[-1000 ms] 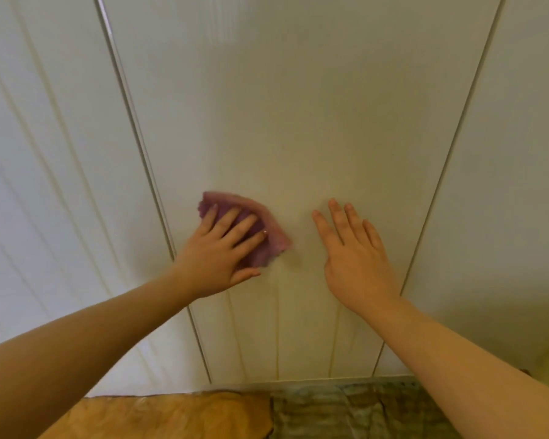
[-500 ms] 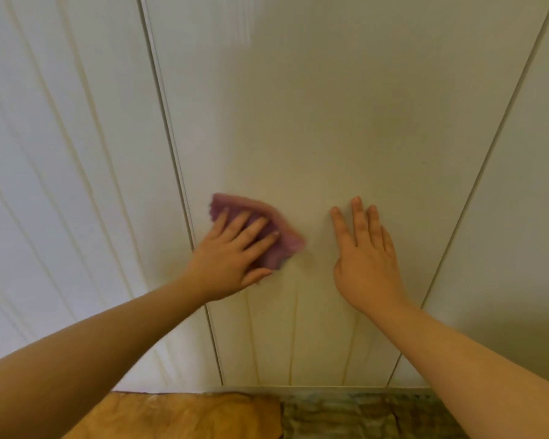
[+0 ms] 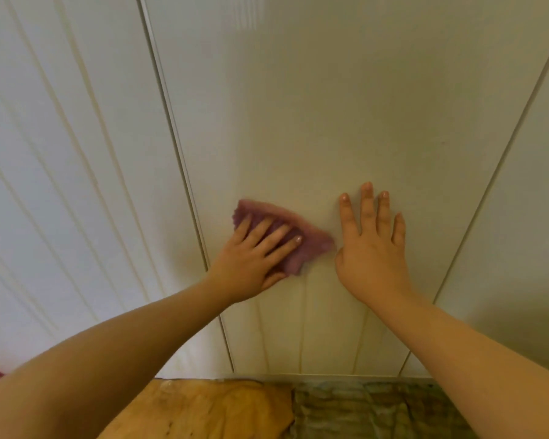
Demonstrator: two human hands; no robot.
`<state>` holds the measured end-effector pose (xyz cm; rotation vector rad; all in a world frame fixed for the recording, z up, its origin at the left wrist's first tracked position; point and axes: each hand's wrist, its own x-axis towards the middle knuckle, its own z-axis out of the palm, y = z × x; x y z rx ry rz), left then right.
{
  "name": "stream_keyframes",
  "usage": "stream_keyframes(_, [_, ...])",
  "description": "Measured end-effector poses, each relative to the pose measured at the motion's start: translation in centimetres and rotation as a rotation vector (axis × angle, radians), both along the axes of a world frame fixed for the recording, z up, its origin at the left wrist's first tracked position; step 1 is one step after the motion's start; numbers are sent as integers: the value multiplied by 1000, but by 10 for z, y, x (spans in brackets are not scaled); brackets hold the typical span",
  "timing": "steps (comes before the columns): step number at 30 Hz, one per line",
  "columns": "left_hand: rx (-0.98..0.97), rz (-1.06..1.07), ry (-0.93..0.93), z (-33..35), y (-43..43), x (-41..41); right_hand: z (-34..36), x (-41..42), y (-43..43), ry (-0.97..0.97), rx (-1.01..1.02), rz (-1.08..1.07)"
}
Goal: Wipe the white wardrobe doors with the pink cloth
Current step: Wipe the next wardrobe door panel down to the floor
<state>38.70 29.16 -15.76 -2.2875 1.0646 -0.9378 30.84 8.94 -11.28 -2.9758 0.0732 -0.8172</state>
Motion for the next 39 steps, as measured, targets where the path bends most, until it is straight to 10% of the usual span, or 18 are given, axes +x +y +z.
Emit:
stream_keyframes(19, [204, 43, 75, -41, 66, -11, 7, -7, -20, 12, -178, 50])
stream_keyframes(27, [-298, 66, -87, -31, -1, 0, -3, 1, -10, -152, -159, 26])
stream_keyframes(32, [-118, 109, 167, -115, 18, -32, -10, 1, -20, -113, -192, 32])
stream_keyframes(39, [-777, 317, 3, -54, -33, -7, -25, 12, -14, -262, -154, 16])
